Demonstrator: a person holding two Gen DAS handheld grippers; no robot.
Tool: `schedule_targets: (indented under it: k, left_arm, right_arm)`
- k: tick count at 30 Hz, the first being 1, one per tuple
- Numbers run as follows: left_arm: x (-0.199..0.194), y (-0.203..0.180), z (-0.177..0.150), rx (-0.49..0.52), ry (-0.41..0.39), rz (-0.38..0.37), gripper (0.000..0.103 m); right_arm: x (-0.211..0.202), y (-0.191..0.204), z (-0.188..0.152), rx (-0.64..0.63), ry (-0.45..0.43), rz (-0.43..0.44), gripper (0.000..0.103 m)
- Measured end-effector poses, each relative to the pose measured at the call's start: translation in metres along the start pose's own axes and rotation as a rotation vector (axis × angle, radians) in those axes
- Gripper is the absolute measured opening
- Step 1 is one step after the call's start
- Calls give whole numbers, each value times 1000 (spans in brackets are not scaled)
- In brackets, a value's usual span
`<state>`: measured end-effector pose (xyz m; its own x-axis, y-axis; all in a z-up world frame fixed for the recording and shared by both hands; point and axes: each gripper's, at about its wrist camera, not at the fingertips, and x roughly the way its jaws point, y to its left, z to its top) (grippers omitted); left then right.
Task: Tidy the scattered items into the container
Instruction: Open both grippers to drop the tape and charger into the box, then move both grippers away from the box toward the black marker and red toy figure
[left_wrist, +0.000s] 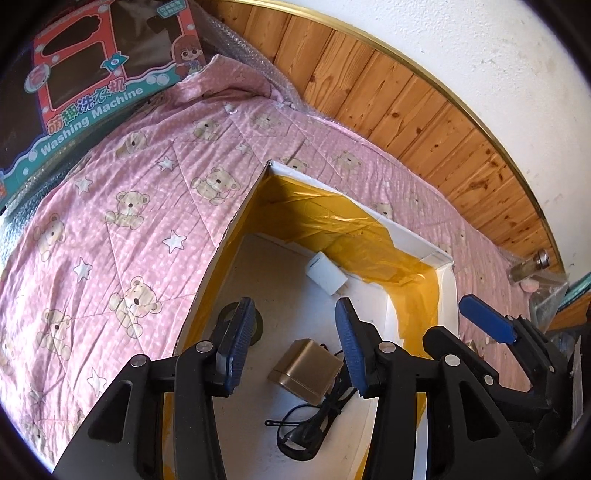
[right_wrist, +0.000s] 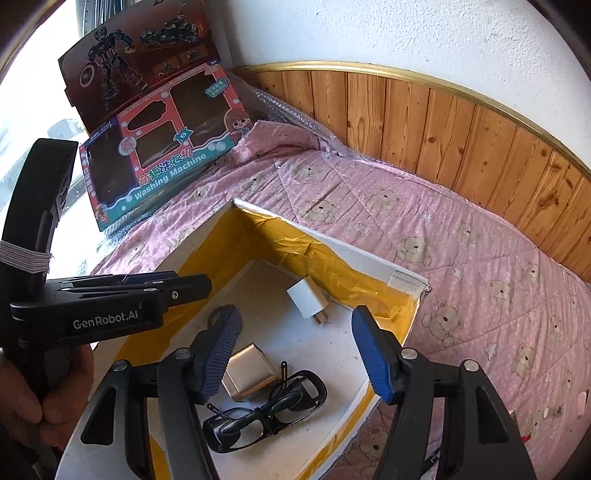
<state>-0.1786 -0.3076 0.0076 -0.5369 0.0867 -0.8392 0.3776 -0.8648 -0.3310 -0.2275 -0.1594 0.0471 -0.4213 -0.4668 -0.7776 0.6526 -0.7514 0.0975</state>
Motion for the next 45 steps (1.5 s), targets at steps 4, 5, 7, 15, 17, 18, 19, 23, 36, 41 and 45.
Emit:
schedule_targets:
  k: [4,5,7,15,17,18,19,23,36,41,45]
  left_arm:
    - [-5,-2,-7,4,5,-3,48]
    - [-8,-2,-9,6,4,-2,48]
    - [-12,-3,-13,11,3,1,48]
    - [-30,-11,-31,32,2,6,48]
    - [-36,-14,-36,38,-3,9,48]
    - [-39,-15,-38,42,-5,10,48]
    - [-41,-17,-40,46,-6,10,48]
    - [-52,-23,-50,63,-14,13,48]
    - [-86,-41,-87,76,-22,4,48]
    - [-98,-51,-105,92,-21,-4,48]
    - [-105,-64,-121,117,-16,-11,48]
  right_arm:
    - [-5,0,-7,9,6,20,64]
    - [-7,0,-10,11,9,27,64]
    - [-10,2,-14,13,12,39,64]
    - [-26,10,-33,12,19,57,64]
    - [-31,12,-38,11,20,59,64]
    - [-34,12,-40,12,19,61,64]
    - [-37,13,-42,14,17,64,64]
    - [-49,15,-53,22,9,76,64]
    - [-90,17,-87,43,-14,110,64]
    - [-106,18,-99,50,-26,116,64]
    - [-119,19,-114,60,-33,130,64]
